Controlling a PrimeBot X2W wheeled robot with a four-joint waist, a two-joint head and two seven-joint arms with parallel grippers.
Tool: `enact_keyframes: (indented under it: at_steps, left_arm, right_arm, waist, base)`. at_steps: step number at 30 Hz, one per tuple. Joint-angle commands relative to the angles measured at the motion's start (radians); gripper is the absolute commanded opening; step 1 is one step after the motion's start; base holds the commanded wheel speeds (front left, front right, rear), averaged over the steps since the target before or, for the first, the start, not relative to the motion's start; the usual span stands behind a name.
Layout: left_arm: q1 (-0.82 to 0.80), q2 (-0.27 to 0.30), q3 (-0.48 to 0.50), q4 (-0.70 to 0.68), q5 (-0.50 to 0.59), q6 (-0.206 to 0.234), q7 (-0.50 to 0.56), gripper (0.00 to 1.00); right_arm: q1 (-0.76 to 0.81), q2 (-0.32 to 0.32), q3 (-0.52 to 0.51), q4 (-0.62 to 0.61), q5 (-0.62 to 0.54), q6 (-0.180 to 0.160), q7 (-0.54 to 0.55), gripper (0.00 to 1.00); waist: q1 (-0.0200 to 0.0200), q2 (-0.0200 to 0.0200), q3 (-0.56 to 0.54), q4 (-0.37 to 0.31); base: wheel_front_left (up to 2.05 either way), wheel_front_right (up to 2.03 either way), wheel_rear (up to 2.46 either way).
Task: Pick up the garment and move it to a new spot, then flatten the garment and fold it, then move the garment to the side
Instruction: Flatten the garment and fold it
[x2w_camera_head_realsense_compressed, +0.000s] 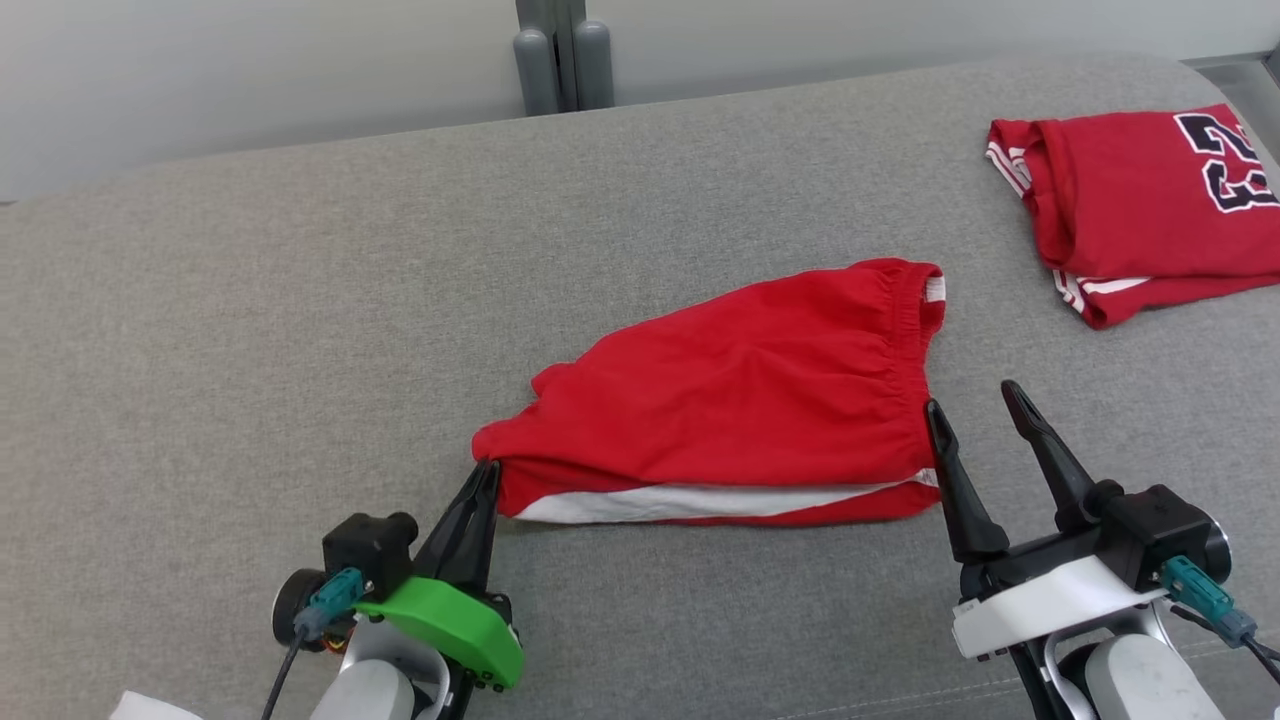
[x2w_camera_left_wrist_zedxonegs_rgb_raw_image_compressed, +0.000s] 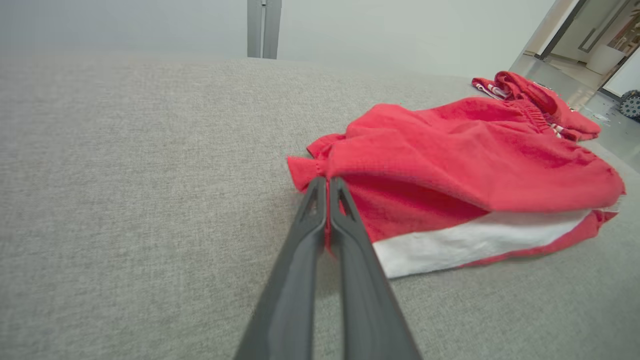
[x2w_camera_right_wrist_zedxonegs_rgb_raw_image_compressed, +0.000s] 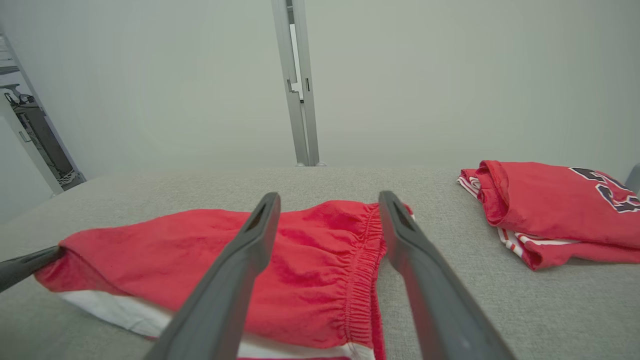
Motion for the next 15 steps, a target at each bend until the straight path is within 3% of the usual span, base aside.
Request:
enact_keyframes:
  at_steps: [1, 8, 15]
  left_arm:
    - [0.026, 0.017, 0.000, -0.041, 0.021, -0.003, 0.000, 0.00]
    - [0.132, 0.057, -0.026, -0.219, 0.028, -0.003, 0.000, 0.00]
    - [0.137, 0.059, -0.056, -0.201, 0.013, -0.002, 0.002, 0.00]
  right_arm:
    - [0.014, -0.001, -0.006, -0.003, -0.004, -0.002, -0.002, 1.00]
    - [0.026, 0.003, -0.029, -0.009, -0.006, -0.002, -0.002, 1.00]
    - [-0.001, 0.006, -0.010, 0.006, -0.006, -0.002, -0.002, 1.00]
  waist:
    - [0.0000, 0.0000, -0.009, 0.018]
    - [0.0000, 0.0000, -0.003, 0.058]
    - [0.0000, 0.0000, 0.013, 0.039]
  base:
    - [0.00, 0.00, 0.00]
    - [0.00, 0.00, 0.00]
    - [0.00, 0.00, 0.00]
